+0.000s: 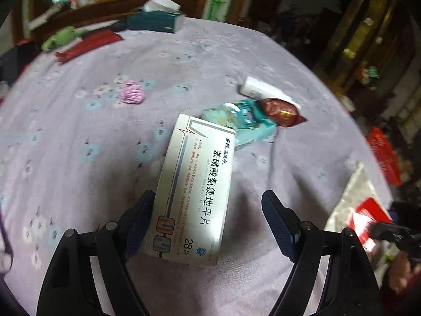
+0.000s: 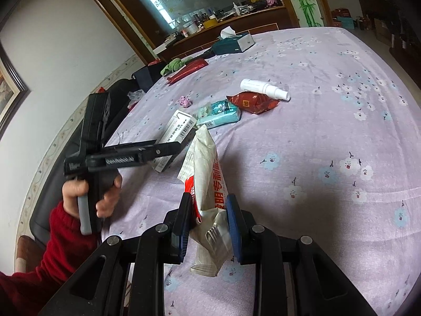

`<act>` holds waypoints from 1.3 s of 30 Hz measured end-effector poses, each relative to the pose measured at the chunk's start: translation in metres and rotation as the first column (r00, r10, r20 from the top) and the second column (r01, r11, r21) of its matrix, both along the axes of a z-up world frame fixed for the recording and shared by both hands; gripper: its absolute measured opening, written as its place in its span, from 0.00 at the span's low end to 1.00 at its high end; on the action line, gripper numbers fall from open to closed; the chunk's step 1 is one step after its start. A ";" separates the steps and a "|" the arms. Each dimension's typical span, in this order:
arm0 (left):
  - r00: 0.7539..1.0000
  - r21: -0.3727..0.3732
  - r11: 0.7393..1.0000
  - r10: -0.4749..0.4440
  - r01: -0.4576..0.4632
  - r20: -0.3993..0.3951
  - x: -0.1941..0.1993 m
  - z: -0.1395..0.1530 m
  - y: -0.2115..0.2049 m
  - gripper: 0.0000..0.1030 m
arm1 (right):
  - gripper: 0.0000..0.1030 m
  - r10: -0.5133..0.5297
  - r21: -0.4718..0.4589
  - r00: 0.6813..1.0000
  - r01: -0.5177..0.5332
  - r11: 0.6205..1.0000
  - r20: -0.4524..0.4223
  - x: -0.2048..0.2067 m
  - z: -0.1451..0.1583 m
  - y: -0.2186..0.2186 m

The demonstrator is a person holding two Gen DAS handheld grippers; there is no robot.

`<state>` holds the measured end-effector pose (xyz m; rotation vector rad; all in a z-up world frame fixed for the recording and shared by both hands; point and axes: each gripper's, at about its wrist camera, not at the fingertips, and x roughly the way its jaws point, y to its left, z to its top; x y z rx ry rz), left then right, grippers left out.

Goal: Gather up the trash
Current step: 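Grasp the white medicine box with the left tool, then lift the white box and packet and hold them above the table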

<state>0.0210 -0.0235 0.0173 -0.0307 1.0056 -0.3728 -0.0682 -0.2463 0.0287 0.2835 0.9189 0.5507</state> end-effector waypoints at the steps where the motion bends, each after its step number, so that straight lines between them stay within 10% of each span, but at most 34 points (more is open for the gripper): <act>1: 1.000 0.022 0.999 0.030 -0.030 0.005 0.000 -0.001 -0.002 0.78 | 0.27 -0.003 -0.008 1.000 0.003 1.000 0.005 -0.001 0.000 0.001; 4: 0.994 0.078 0.991 0.105 -0.108 0.039 -0.003 -0.004 -0.003 0.56 | 0.27 -0.010 -0.022 1.000 0.011 1.000 0.020 -0.006 0.002 0.000; 24: 0.915 0.045 0.965 0.230 -0.259 0.332 -0.110 0.014 -0.039 0.54 | 0.27 -0.167 -0.052 0.973 0.177 0.983 0.158 -0.032 0.005 -0.002; 39: 0.974 0.074 0.979 0.180 -0.191 0.139 -0.084 -0.007 -0.040 0.53 | 0.27 -0.170 -0.051 0.976 0.178 0.983 0.134 -0.032 0.000 0.001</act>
